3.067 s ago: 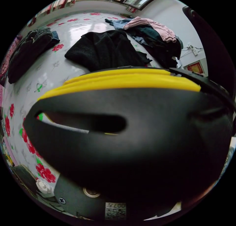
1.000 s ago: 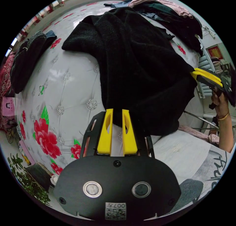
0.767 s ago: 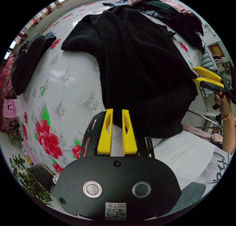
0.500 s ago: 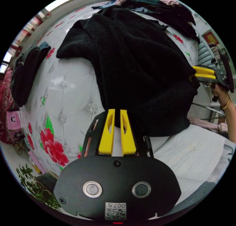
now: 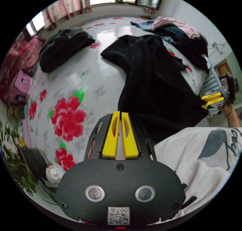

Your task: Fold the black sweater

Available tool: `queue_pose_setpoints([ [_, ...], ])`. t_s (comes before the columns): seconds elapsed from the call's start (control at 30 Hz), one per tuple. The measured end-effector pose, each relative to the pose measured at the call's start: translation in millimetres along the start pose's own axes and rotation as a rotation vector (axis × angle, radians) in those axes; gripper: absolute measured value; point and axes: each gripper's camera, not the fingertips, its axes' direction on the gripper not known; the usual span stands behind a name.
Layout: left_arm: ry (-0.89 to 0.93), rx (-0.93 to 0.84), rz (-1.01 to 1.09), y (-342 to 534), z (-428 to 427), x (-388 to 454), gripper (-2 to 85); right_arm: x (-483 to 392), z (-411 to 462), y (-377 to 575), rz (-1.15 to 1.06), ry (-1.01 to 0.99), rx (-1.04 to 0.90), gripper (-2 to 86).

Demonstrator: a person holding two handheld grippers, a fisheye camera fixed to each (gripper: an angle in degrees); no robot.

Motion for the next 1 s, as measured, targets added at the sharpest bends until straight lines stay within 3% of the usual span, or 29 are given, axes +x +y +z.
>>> queue_pose_setpoints([
  [0.13, -0.035, 0.01, -0.126, 21.5, 0.2, -20.9, -0.2, 58.4, -3.0, 5.3, 0.277, 0.0, 0.13, 11.3],
  [0.33, 0.037, 0.005, -0.08, 12.0, 1.4, -12.3, 5.9, 135.2, -11.4, -18.5, 0.538, 0.012, 0.293, 11.9],
  [0.6, -0.057, -0.034, -0.02, -2.9, 3.8, 3.6, 6.4, 166.3, -41.4, -54.6, 0.33, -0.07, 0.196, 9.7],
  [0.73, -0.064, -0.07, -0.062, -7.9, 10.7, -12.7, 5.9, 180.5, -66.3, -39.5, 0.347, 0.075, 0.242, 10.2],
  [0.9, -0.054, -0.081, -0.121, -25.4, 16.4, -28.5, 4.8, 240.3, -54.5, -31.6, 0.514, -0.219, 0.365, 11.6],
  [0.97, -0.067, -0.071, -0.122, -32.4, 14.2, -29.4, 4.7, 251.4, -45.9, -37.6, 0.416, -0.513, 0.362, 10.3],
  [1.0, -0.083, -0.065, -0.121, -36.1, 12.7, -30.0, 4.7, 248.8, -47.8, -40.6, 0.364, -0.544, 0.349, 10.0],
])
